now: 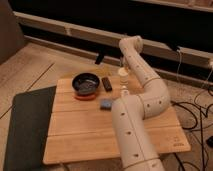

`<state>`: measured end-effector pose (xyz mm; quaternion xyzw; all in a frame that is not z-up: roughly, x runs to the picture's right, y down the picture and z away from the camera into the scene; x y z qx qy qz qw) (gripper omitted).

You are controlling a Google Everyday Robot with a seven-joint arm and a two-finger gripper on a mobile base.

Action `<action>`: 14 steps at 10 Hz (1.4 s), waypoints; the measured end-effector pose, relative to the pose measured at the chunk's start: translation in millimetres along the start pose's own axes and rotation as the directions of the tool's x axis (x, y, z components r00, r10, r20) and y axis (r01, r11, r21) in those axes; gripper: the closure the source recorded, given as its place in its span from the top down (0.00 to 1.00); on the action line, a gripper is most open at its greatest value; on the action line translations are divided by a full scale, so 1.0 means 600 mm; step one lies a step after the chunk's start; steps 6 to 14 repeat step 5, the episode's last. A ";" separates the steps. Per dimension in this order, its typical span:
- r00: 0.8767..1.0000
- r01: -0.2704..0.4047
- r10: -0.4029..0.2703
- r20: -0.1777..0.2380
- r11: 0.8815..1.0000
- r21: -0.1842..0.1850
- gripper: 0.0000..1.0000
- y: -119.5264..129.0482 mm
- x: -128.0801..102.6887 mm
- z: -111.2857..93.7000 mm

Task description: Pick up the ceramic cup

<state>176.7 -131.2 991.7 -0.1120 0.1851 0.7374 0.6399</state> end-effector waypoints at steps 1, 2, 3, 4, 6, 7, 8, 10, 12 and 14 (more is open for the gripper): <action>1.000 -0.003 0.003 0.018 0.999 -0.038 0.00 0.011 -0.011 -0.019; 0.997 -0.011 0.019 0.070 0.994 -0.112 0.00 0.026 -0.041 -0.067; 0.994 -0.016 0.033 0.108 0.988 -0.154 0.00 0.028 -0.061 -0.103; 0.988 -0.021 0.051 0.148 0.980 -0.199 0.00 0.026 -0.082 -0.145; 0.982 -0.031 0.071 0.174 0.975 -0.220 0.00 0.012 -0.096 -0.181; 0.982 -0.031 0.071 0.174 0.975 -0.220 0.00 0.012 -0.096 -0.181; 0.982 -0.031 0.071 0.174 0.975 -0.220 0.00 0.012 -0.096 -0.181; 0.982 -0.031 0.071 0.174 0.975 -0.220 0.00 0.012 -0.096 -0.181; 0.982 -0.031 0.071 0.174 0.975 -0.220 0.00 0.012 -0.096 -0.181; 0.982 -0.031 0.071 0.174 0.975 -0.220 0.00 0.012 -0.096 -0.181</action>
